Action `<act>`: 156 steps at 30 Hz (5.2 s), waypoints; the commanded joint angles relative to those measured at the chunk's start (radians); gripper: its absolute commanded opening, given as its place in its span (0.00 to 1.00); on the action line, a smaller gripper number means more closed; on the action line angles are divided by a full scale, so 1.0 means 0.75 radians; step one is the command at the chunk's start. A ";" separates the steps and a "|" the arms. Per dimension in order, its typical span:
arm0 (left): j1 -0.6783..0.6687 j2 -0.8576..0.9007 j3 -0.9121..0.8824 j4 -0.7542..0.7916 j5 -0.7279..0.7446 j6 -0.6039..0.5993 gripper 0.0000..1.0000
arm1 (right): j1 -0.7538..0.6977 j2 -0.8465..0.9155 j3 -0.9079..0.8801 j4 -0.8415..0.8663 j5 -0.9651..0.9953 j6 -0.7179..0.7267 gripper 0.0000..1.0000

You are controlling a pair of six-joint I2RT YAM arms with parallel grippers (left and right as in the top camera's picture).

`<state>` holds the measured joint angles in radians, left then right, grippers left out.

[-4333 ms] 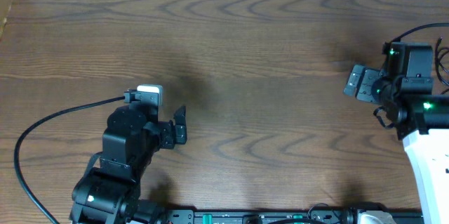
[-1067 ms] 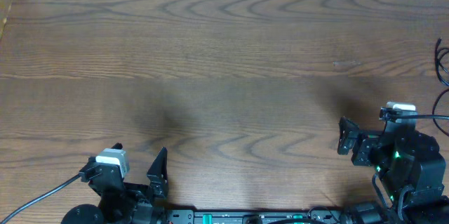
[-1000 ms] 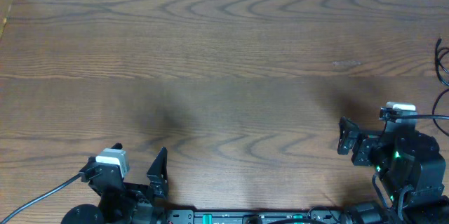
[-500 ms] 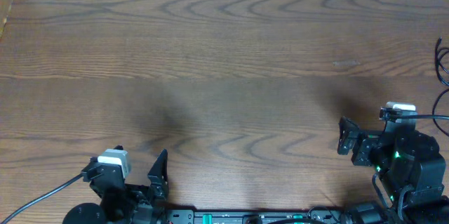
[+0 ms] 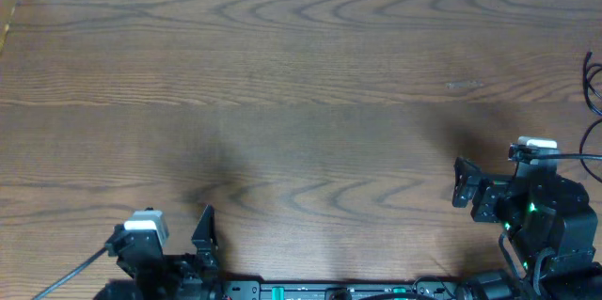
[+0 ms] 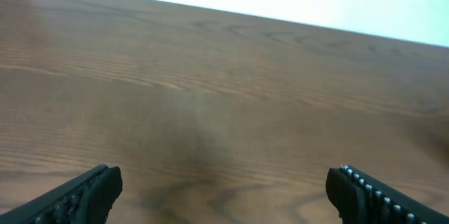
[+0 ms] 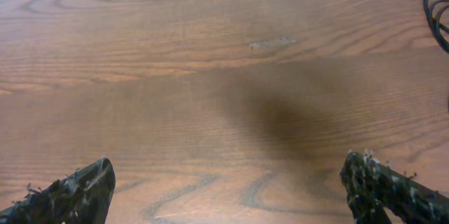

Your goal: Untangle cables

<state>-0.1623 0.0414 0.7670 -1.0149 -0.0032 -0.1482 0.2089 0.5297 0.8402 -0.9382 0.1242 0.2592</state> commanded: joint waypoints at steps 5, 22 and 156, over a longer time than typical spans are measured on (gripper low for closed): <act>0.025 -0.052 -0.064 0.023 -0.043 0.032 0.98 | 0.004 -0.006 -0.008 -0.002 -0.005 0.013 0.99; 0.027 -0.053 -0.374 0.344 -0.122 0.123 0.98 | 0.004 -0.006 -0.008 -0.002 -0.005 0.013 0.99; 0.178 -0.049 -1.017 1.259 -0.020 0.377 0.98 | -0.167 -0.525 -0.744 0.783 0.110 -0.074 0.99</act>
<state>-0.0246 0.0101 0.0277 -0.0376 -0.0242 0.1143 0.1066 0.1757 0.3161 -0.3676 0.1982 0.2279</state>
